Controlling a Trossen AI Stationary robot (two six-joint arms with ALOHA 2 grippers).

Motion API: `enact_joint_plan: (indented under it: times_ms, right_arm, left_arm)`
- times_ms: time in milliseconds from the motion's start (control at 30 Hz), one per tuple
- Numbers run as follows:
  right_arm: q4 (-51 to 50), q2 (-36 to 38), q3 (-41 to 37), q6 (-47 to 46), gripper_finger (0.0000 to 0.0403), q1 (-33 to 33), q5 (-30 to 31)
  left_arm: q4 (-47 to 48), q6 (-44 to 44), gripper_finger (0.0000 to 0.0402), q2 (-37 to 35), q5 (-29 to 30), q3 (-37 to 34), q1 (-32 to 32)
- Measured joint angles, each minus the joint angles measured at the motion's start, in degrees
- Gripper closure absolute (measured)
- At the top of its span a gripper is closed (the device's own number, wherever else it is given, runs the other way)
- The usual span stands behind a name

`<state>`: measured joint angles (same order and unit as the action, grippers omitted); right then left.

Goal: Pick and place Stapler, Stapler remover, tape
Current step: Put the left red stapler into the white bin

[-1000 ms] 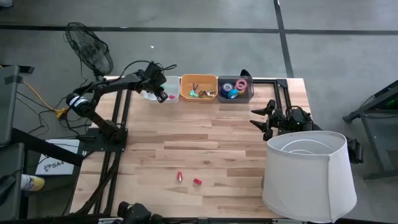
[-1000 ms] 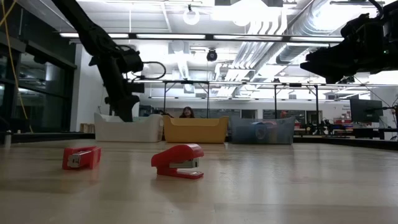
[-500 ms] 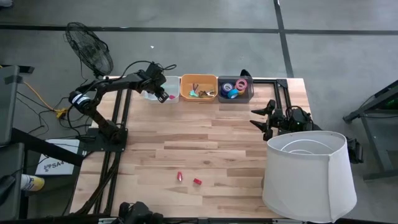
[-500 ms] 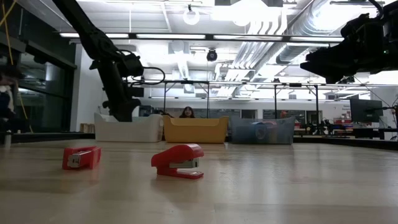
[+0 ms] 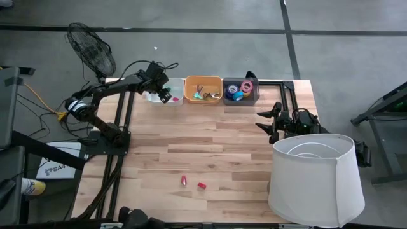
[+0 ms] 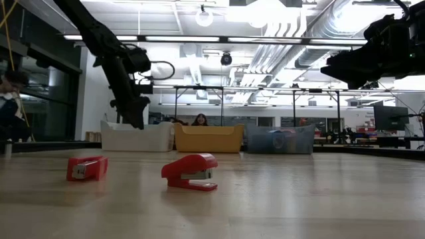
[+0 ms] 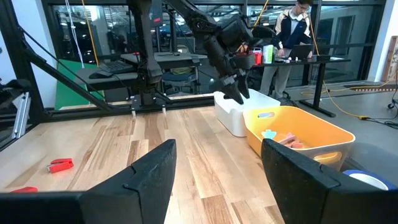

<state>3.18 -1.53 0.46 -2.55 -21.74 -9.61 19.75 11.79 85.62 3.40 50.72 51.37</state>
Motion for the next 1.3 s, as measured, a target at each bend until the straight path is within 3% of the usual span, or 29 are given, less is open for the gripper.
enact_joint_plan:
  times_ms: [267, 433, 833, 1300]
  right_arm:
    - [0.00, 0.01, -0.01, 0.00, 0.0176, 0.00, 0.00]
    - [0.00, 0.01, -0.01, -0.01, 0.0176, -0.01, 0.01]
    - [0.00, -0.01, 0.00, 0.00, 0.0176, -0.01, 0.00]
    - [0.00, -0.01, 0.00, -0.02, 0.0176, 0.00, 0.00]
  left_arm:
    - [8.32, 3.26, 0.0190, -6.80, -3.28, 0.02, -0.09]
    - [14.11, 6.20, 0.0190, -10.51, -3.70, 0.00, -3.61]
    - [21.40, 15.01, 0.0190, -16.19, -4.68, 0.02, -21.27]
    - [22.19, 13.43, 0.0190, -16.10, -5.53, 0.02, -39.87]
